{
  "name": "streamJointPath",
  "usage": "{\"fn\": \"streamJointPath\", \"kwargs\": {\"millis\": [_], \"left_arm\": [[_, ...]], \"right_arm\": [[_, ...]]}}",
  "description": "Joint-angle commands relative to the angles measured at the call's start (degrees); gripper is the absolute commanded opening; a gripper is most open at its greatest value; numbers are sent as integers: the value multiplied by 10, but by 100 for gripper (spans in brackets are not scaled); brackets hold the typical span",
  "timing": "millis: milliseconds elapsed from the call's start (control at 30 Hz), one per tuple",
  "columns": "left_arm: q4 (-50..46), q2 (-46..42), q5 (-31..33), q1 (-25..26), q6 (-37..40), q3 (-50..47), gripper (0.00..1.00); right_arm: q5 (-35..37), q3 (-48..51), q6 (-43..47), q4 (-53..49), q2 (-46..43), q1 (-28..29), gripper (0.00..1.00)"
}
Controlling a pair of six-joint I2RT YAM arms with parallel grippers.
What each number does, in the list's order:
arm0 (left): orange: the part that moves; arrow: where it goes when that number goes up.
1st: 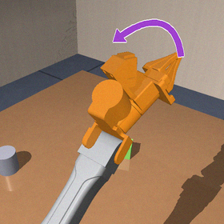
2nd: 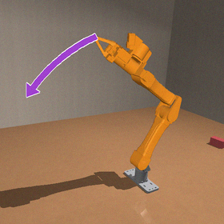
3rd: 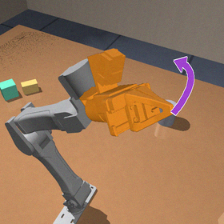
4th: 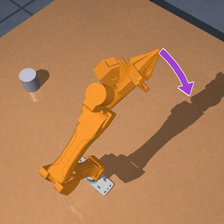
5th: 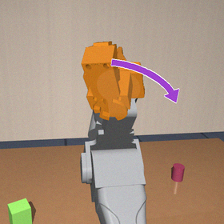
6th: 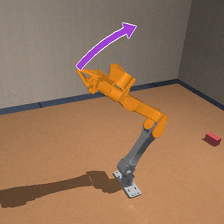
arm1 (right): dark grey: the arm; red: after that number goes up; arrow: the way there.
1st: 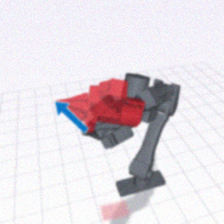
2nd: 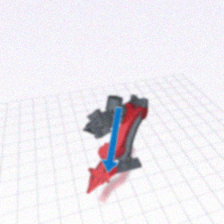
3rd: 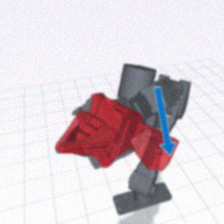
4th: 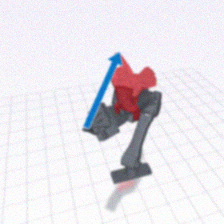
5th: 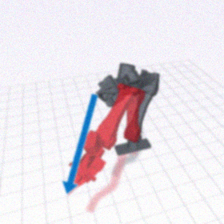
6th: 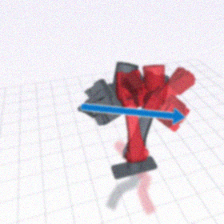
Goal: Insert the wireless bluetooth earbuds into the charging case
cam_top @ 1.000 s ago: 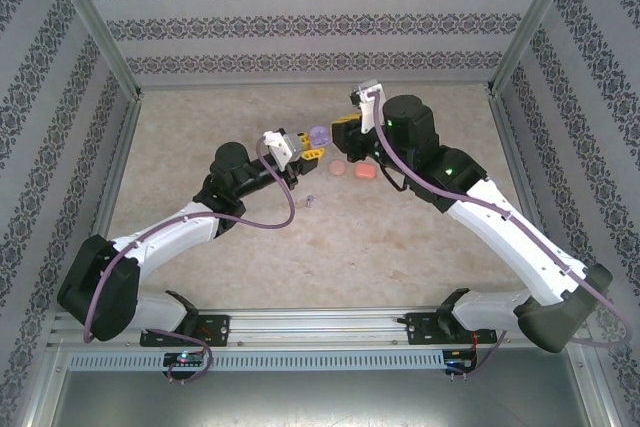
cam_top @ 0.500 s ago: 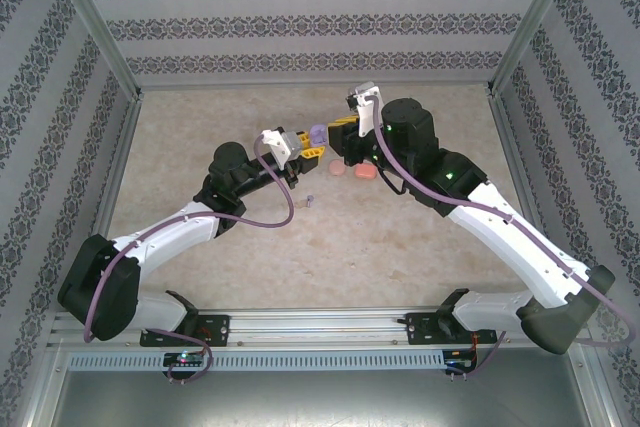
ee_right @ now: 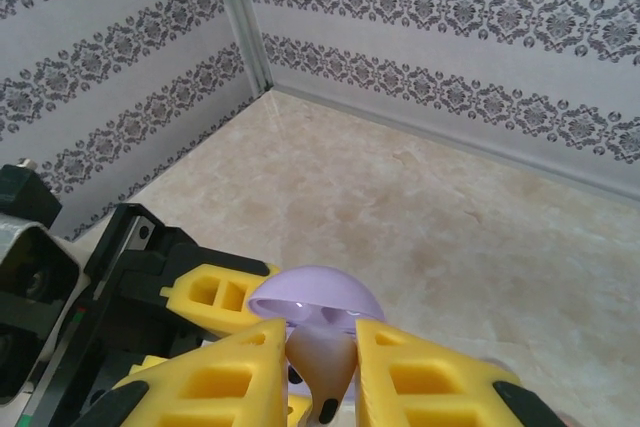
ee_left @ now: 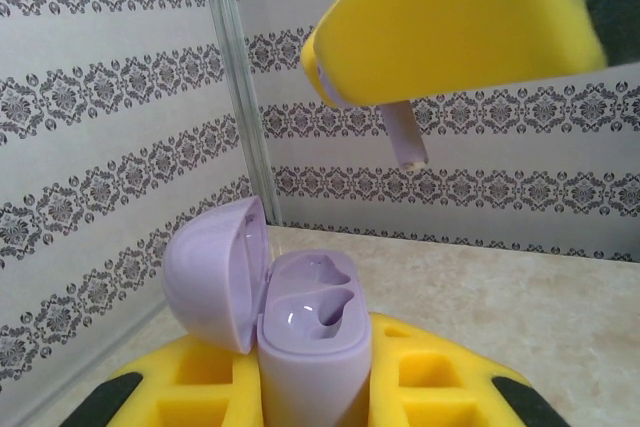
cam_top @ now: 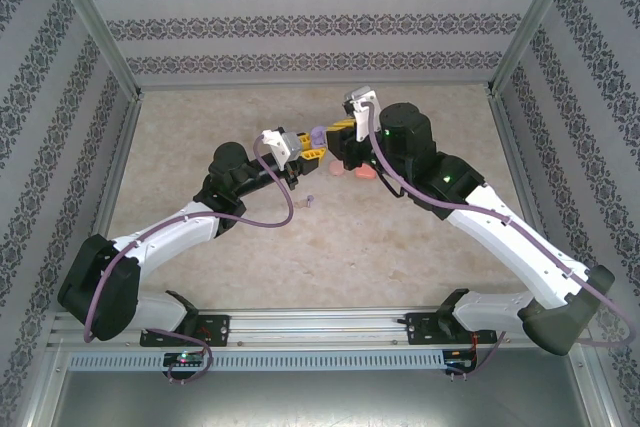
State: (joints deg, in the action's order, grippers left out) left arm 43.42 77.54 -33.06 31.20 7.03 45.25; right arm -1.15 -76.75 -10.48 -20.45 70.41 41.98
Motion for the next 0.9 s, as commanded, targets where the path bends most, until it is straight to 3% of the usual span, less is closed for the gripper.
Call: {"fn": "streamJointPath", "kwargs": {"millis": [0,867], "left_arm": [[40,-14,-20,8,-8,9,0],[31,-30,-40,8,-11,12,0]], "right_arm": [[-12,5,9,22,-1,12,22],[7,3,16,33,36,14,21]]}}
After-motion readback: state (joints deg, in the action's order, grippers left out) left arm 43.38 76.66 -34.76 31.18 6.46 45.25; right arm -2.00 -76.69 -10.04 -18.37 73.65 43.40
